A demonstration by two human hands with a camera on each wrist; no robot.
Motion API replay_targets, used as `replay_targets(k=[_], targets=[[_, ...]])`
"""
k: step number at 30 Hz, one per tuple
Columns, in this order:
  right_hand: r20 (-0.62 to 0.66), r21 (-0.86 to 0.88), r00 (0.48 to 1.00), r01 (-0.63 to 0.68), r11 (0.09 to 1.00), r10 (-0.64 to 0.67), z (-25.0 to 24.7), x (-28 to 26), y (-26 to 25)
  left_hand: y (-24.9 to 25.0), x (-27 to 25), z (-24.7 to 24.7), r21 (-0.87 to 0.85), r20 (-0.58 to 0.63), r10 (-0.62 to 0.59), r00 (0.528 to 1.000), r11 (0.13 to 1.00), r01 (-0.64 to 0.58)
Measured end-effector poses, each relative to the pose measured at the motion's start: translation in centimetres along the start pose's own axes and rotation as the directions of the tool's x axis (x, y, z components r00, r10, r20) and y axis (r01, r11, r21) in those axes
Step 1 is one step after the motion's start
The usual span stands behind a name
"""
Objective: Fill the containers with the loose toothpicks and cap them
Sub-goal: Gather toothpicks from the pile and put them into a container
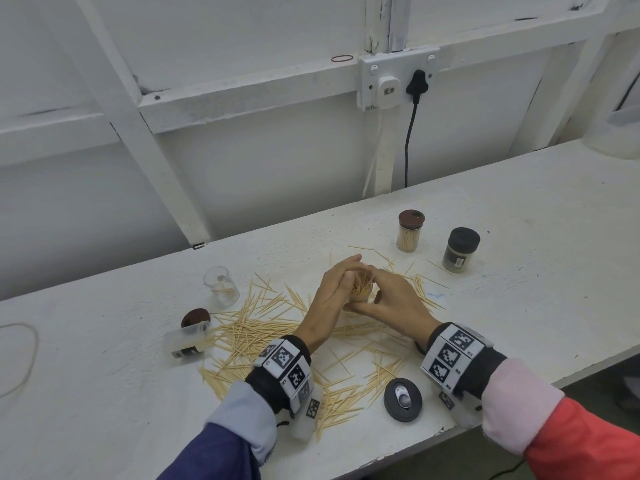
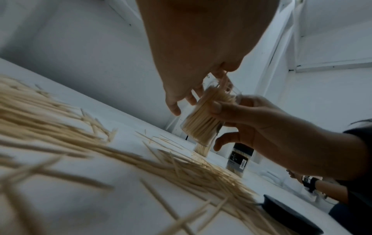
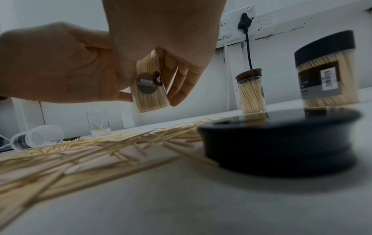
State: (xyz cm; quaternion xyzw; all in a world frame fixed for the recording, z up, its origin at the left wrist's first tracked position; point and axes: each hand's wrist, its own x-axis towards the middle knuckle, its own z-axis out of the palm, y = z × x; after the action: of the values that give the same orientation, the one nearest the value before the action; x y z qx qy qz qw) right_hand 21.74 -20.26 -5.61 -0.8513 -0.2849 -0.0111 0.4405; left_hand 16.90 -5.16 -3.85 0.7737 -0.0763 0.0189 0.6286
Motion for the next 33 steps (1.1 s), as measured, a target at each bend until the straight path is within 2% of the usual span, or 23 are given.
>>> replay_targets(k=[5, 11, 17, 21, 25, 33], targets=[[0.015, -0.022, 1.0, -0.026, 0.999, 0.026, 0.0, -0.1, -0.1, 1.1, 0.0, 0.2, -0.093, -0.008, 0.007, 1.0, 0.996, -0.007], [0.016, 0.022, 1.0, 0.011, 1.0, -0.012, -0.1, -0.2, -0.7, -0.3, 0.6, 0.4, 0.122, 0.027, 0.047, 0.999, 0.991, -0.05], [0.031, 0.023, 0.999, 0.019, 1.0, -0.02, -0.2, -0.1, -0.6, -0.3, 0.6, -0.2, 0.21, 0.072, 0.027, 0.997, 0.977, -0.041], [0.032, 0.017, 0.999, 0.032, 0.999, -0.033, -0.3, -0.2, -0.8, 0.0, 0.6, 0.0, 0.173, 0.072, 0.011, 0.997, 0.985, -0.024], [0.033, 0.008, 0.999, 0.002, 1.0, -0.002, -0.2, -0.1, -0.4, 0.4, 0.8, 0.4, 0.074, -0.003, -0.023, 1.0, 0.997, 0.024], [0.033, -0.013, 0.999, 0.003, 1.0, -0.003, -0.1, -0.1, -0.2, 0.3, 0.9, 0.2, -0.062, -0.132, 0.02, 0.991, 0.998, -0.028]])
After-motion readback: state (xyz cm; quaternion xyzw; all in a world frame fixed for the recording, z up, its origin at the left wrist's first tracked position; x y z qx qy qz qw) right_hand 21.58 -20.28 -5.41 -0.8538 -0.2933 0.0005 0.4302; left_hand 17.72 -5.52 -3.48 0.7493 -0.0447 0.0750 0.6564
